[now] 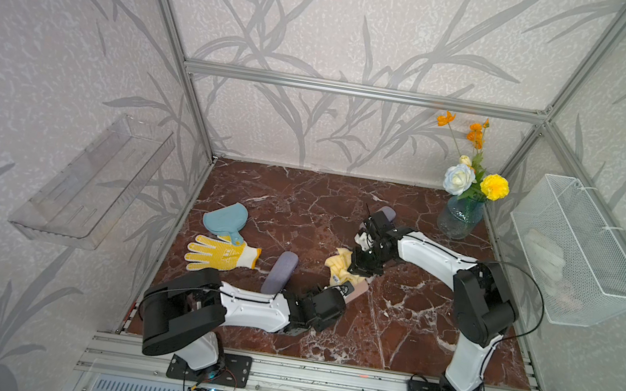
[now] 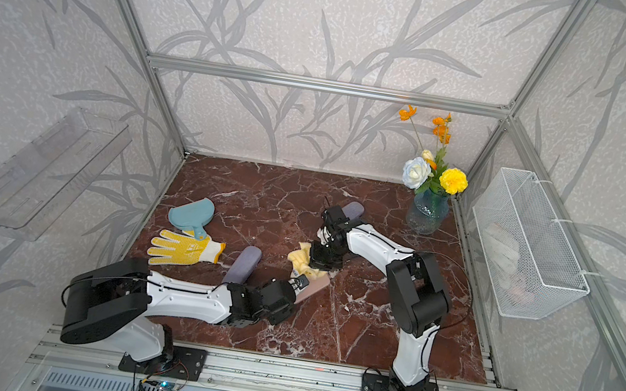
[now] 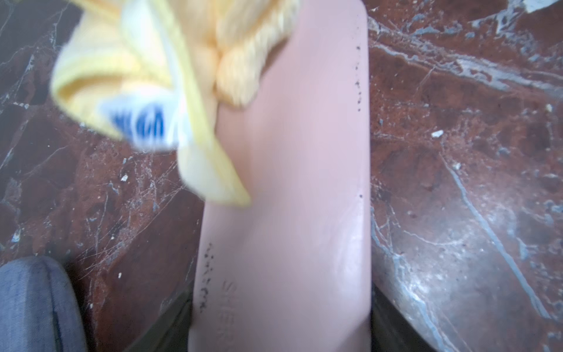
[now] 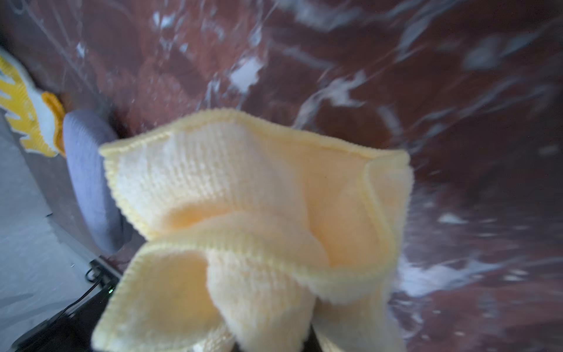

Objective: Wipe the eyeglass case
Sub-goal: Wipe the dirt from the eyeglass case, then place the eyeglass case at the center of the board.

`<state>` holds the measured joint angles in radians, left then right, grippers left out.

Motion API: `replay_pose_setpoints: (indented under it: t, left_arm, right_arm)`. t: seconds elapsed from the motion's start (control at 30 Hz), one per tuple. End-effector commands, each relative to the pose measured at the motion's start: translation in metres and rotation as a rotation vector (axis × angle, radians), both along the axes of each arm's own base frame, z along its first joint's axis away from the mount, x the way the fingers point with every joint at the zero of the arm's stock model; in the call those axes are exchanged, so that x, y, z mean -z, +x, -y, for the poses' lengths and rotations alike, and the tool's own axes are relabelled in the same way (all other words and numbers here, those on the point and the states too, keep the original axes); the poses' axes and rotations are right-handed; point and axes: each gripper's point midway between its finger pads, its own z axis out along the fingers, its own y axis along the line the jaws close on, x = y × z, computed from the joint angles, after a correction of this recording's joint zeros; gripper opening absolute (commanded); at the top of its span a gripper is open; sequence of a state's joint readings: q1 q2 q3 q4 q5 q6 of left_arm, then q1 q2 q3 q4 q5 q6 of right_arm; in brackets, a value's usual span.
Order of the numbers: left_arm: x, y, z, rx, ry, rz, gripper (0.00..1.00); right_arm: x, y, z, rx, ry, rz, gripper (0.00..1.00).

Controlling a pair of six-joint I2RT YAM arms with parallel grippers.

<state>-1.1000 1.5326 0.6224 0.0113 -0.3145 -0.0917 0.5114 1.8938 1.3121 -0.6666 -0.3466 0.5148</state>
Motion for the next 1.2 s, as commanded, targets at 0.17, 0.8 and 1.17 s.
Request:
replay_pose_setpoints:
  t: [0.17, 0.8, 1.17]
  left_arm:
    - [0.004, 0.004, -0.006, -0.03, 0.057, -0.009, 0.0]
    - [-0.003, -0.021, -0.046, -0.43, 0.007, -0.343, 0.24]
    - [-0.026, -0.017, -0.053, -0.462, -0.047, -0.3, 0.75]
  right_arm:
    - [-0.015, 0.014, 0.112, -0.015, -0.544, 0.151, 0.0]
    - [0.009, -0.064, -0.04, 0.114, 0.049, -0.108, 0.0]
    - [0.015, -0.07, -0.076, 0.051, 0.08, -0.134, 0.0]
